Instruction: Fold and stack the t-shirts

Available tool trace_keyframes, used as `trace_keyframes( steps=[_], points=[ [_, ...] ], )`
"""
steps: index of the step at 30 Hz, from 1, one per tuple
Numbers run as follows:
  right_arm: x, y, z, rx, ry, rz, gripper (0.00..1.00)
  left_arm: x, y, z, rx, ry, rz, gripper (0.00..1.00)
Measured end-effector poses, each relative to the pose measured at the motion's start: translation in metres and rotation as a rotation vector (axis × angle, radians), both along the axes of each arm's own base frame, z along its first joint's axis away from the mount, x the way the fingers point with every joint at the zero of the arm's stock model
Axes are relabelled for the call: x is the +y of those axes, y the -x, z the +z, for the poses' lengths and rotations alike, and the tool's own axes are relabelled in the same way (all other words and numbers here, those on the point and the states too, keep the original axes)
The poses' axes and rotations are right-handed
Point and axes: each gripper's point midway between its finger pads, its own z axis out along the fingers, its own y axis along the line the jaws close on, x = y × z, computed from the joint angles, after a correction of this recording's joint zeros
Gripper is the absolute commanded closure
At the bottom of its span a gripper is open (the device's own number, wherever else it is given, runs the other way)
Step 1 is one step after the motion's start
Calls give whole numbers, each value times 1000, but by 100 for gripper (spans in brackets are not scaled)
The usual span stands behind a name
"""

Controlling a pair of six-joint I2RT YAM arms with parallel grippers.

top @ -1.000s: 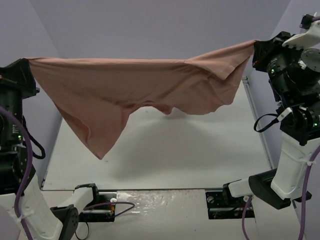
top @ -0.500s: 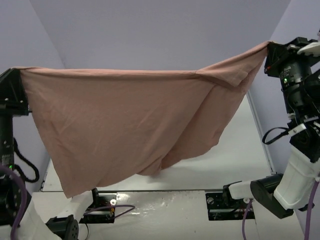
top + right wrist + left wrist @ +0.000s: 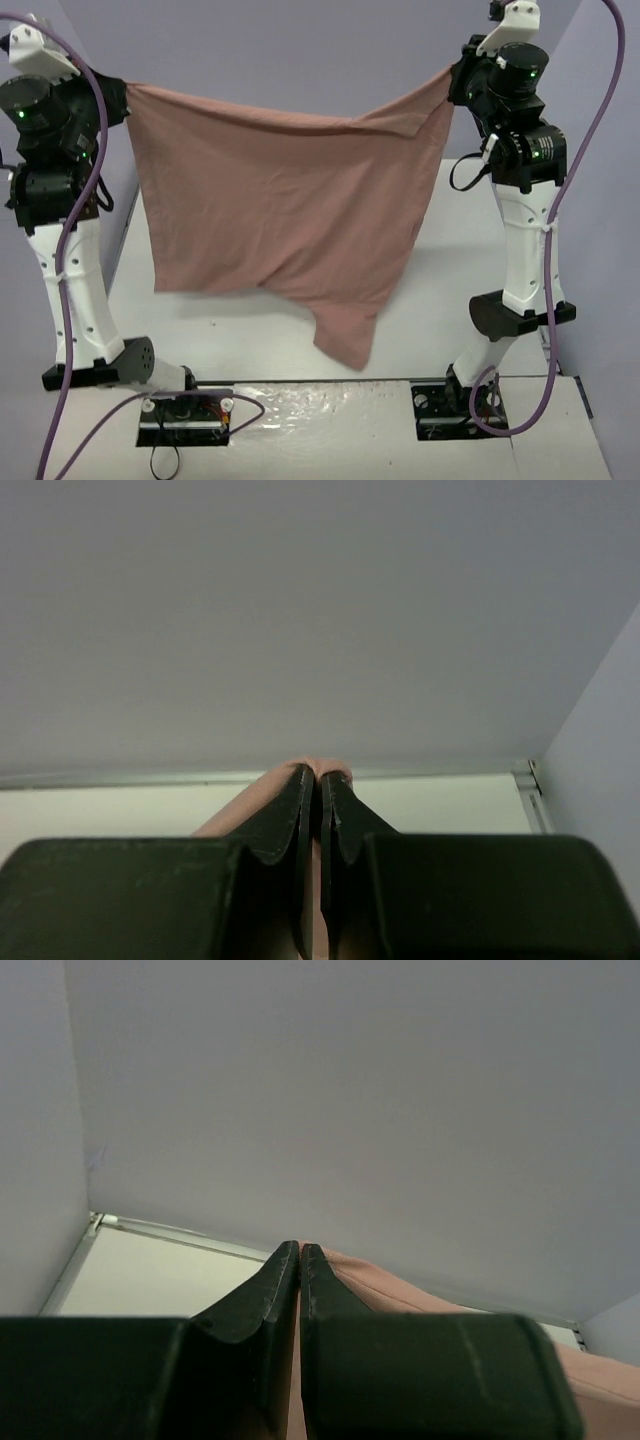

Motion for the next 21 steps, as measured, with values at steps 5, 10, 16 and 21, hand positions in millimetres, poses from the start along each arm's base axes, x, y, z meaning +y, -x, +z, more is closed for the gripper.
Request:
trace_keyframes(
  steps=[5, 10, 16, 21],
  points=[
    [-1, 5, 24, -124, -17, 9, 100, -11, -15, 27, -65, 26, -71, 100],
    [-16, 57, 48, -269, -12, 4, 100, -34, 25, 53, -180, 16, -175, 100],
    [-23, 117, 33, -370, -11, 52, 100, -49, 59, -8, -184, 23, -237, 100],
    [-2, 101, -137, -65, -29, 135, 100, -42, 34, -190, 158, 130, -197, 100]
  ],
)
